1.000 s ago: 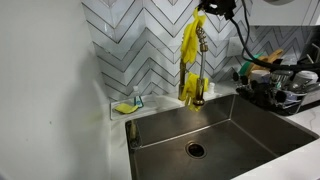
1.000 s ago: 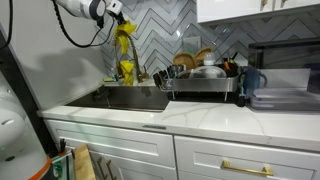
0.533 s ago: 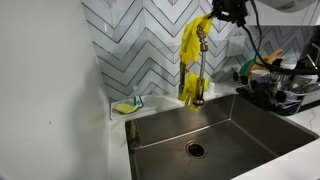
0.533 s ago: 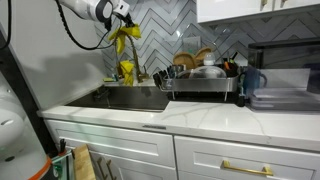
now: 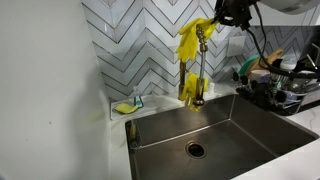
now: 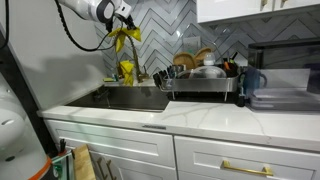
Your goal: Hang the yellow gloves over the faucet
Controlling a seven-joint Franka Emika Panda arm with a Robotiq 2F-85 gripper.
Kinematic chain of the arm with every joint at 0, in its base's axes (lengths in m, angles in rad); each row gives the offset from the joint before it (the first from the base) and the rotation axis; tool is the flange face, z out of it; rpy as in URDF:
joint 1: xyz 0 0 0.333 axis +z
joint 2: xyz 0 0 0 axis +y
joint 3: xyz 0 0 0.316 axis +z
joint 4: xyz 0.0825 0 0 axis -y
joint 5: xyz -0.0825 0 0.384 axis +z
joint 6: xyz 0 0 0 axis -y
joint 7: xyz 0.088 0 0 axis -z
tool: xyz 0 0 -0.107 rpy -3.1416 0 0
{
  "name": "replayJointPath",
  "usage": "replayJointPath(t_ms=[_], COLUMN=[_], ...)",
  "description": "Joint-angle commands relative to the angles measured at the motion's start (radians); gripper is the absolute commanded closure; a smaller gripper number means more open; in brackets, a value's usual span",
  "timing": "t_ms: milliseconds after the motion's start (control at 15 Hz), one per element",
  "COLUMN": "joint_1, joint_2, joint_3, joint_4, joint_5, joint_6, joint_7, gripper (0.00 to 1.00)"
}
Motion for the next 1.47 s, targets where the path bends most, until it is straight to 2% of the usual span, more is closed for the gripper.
replayJointPath(t_ms=[0, 333, 667, 1000, 1067, 1200, 1400], joint_1=[0.018, 0.024, 0.025, 0.019, 0.011, 0.008, 0.008], joint_2=[-0.030, -0.030, -0.046, -0.082, -0.036, -0.046, -0.052], joint_3=[-0.009, -0.011, -0.025, -0.073, -0.045, -0.061, -0.063], joint_4=[-0.030, -0.024, -0.025, -0.047, 0.002, -0.006, -0.014], joint_5=[0.028, 0.039, 0.089, 0.179, 0.133, 0.150, 0.151], joint_6=[-0.048, -0.088, -0.201, -0.329, -0.289, -0.312, -0.313], joint_7=[-0.022, -0.025, -0.054, -0.265, -0.177, -0.230, -0.240], gripper=[0.73, 0.37, 0.01, 0.00, 0.00, 0.00, 0.00])
